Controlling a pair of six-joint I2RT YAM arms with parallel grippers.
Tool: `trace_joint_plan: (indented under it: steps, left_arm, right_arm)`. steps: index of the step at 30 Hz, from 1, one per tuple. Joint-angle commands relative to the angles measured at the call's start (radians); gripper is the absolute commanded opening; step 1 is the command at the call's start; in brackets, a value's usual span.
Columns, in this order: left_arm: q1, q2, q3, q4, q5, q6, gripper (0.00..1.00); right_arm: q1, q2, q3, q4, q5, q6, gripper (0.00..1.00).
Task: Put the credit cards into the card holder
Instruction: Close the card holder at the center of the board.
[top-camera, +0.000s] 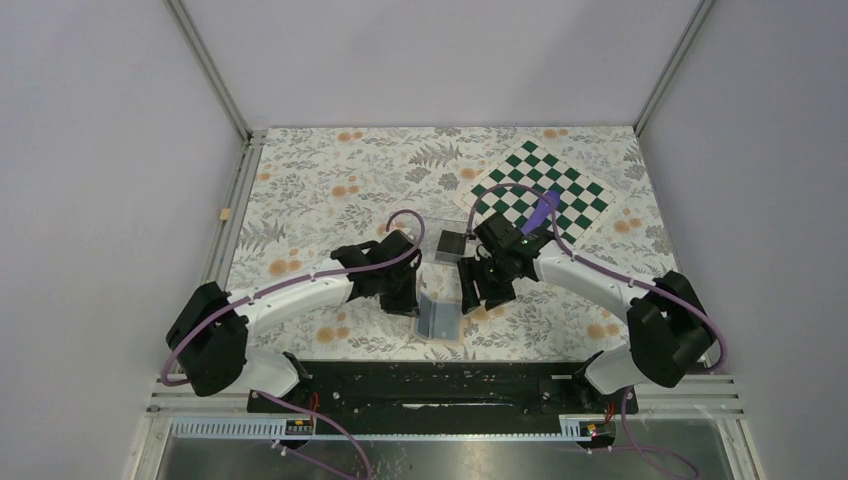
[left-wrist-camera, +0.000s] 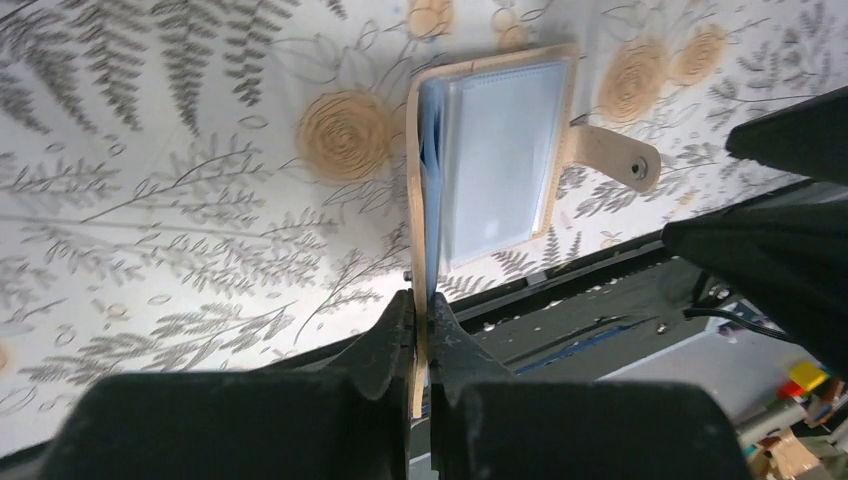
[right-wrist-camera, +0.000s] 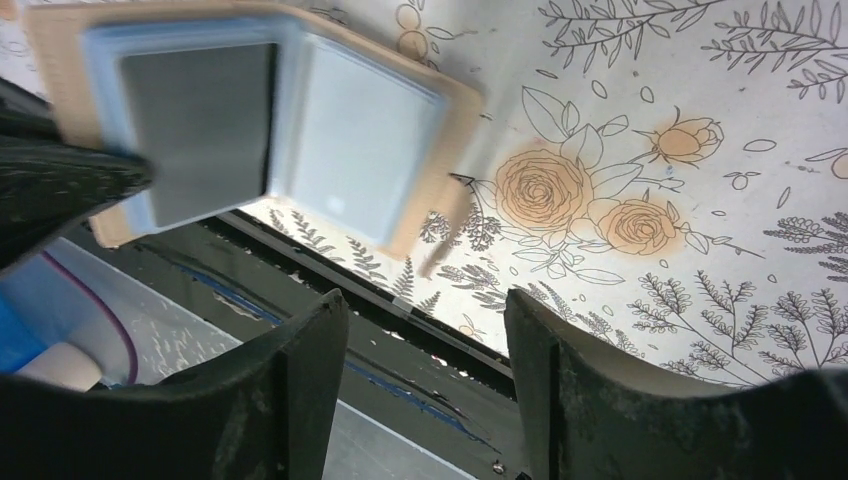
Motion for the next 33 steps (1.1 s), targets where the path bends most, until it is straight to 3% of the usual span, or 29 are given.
trace_joint_plan:
  steps: [1, 11, 18, 21, 23, 27, 33]
  left_arm:
    - [-0.01, -0.007, 0.07, -0.135, -0.081, 0.036, 0.0]
    - [-0.041, 0.056, 0.142, -0.209, -0.12, 0.057, 0.0]
    - [-0.061, 0.095, 0.169, -0.221, -0.121, 0.051, 0.0]
    - [-0.082, 0.133, 0.208, -0.221, -0.121, 0.057, 0.1]
    - [-0.096, 0.167, 0.232, -0.219, -0.126, 0.06, 0.14]
    - [-0.112, 0.182, 0.242, -0.159, -0.043, 0.054, 0.29]
    - [-0.113, 0.162, 0.148, 0.073, 0.099, -0.007, 0.5]
  right_arm:
    - [0.027, 0.064, 0.05, -0.042, 0.036, -0.026, 0.65]
    - [0.055, 0.187, 0.082, -0.001, -0.018, -0.025, 0.56]
    - [0.056, 0.184, 0.069, 0.003, -0.05, -0.014, 0.26]
    - [0.057, 0.181, 0.051, 0.02, -0.074, -0.009, 0.07]
    - [0.055, 0.184, 0.046, 0.025, -0.088, -0.009, 0.0]
    - [0.056, 0.18, 0.044, 0.03, -0.094, -0.006, 0.0]
    - [0.056, 0.174, 0.043, 0.03, -0.096, -0.001, 0.0]
